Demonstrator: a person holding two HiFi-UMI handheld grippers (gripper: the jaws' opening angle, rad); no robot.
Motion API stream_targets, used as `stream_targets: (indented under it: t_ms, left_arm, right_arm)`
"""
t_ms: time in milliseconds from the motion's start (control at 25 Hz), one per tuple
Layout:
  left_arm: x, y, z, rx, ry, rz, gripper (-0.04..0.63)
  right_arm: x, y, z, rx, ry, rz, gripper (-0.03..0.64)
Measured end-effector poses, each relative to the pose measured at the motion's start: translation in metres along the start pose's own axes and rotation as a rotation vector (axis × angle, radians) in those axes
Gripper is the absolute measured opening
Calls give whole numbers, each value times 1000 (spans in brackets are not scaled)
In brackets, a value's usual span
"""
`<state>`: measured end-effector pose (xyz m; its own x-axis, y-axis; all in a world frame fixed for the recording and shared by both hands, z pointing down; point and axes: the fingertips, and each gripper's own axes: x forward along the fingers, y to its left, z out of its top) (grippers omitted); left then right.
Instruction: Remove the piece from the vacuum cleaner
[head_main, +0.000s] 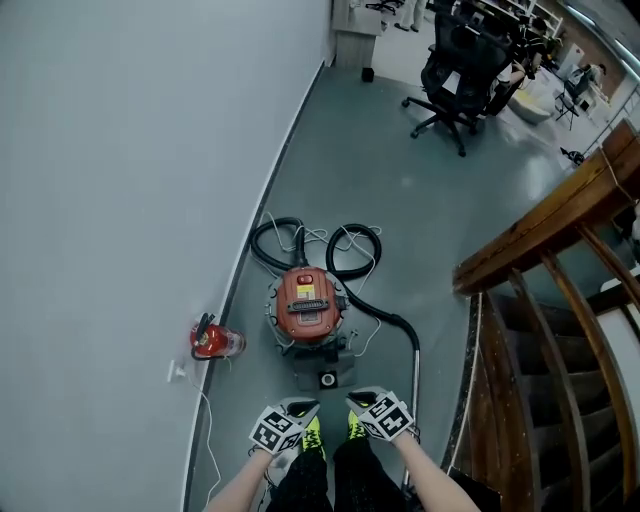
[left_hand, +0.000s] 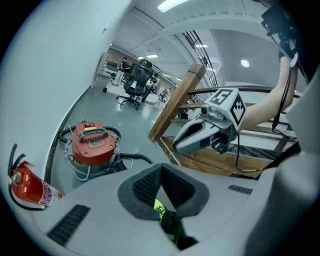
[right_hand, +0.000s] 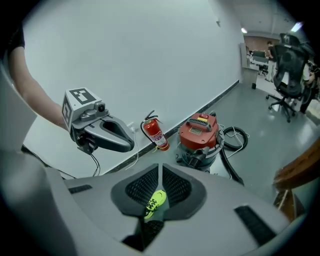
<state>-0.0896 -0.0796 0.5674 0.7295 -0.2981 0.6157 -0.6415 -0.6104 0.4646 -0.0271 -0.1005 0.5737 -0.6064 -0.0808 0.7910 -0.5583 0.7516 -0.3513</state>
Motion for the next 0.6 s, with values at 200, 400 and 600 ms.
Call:
stream_targets:
  t_ms: [200, 400, 600]
  left_arm:
    - [-22, -19, 8, 21, 3, -14, 11]
    - [-38, -35, 20, -11, -33, -12, 11]
    - [-54, -55, 36, -25, -75, 8, 11]
  right_arm:
    - [-21, 23, 8, 32, -42, -19, 38]
    - [-42, 45, 18, 52, -95, -30, 38]
    - [-64, 62, 22, 75, -139, -23, 37]
